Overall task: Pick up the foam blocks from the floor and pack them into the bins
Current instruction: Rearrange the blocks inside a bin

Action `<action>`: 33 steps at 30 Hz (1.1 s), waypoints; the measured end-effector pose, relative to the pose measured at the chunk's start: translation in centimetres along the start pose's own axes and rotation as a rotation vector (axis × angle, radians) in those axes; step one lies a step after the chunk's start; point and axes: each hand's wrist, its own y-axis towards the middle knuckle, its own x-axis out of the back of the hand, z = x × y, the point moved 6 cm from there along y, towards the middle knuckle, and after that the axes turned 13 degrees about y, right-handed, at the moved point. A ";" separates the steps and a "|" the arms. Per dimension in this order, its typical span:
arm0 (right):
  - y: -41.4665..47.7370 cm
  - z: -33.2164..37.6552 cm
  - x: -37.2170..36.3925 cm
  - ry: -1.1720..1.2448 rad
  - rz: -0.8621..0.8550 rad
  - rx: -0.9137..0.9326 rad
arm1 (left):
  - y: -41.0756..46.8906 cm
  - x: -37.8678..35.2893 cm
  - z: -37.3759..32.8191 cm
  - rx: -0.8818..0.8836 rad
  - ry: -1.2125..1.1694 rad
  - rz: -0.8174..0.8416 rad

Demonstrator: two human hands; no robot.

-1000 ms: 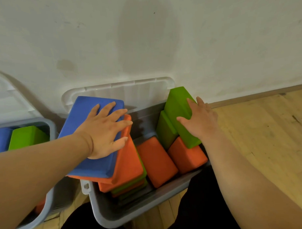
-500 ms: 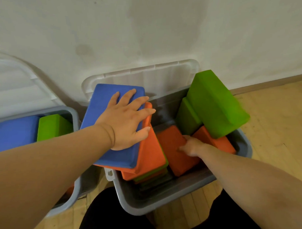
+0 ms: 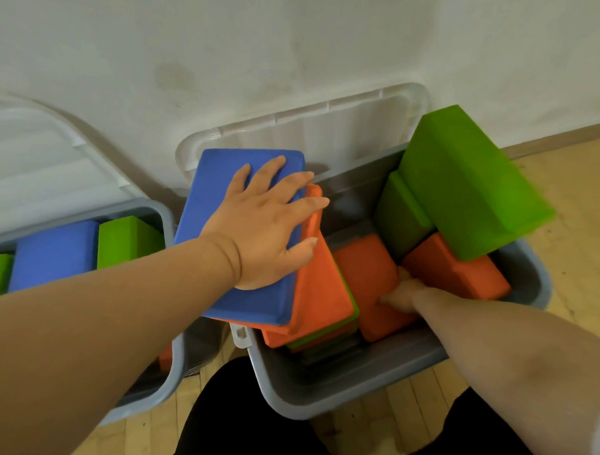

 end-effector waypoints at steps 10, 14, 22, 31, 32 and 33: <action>0.4 -0.5 1.1 0.091 -0.064 -0.007 | 0.1 0.3 -0.4 -0.006 -0.003 -0.007; 0.2 -0.6 1.5 0.048 -0.046 0.023 | -0.1 0.2 -0.4 -0.007 0.000 -0.013; -2.0 -0.2 1.0 -0.039 -0.038 0.065 | -0.3 0.3 -0.4 -0.010 -0.006 -0.041; -6.7 4.2 5.5 0.121 -0.648 0.554 | -0.7 0.3 -0.2 -0.009 -0.017 -0.059; -6.4 4.0 5.0 0.098 -0.641 0.560 | -0.6 0.3 -0.3 -0.009 -0.018 -0.057; -5.9 3.8 4.3 0.070 -0.625 0.548 | -0.6 0.4 -0.3 -0.008 -0.018 -0.057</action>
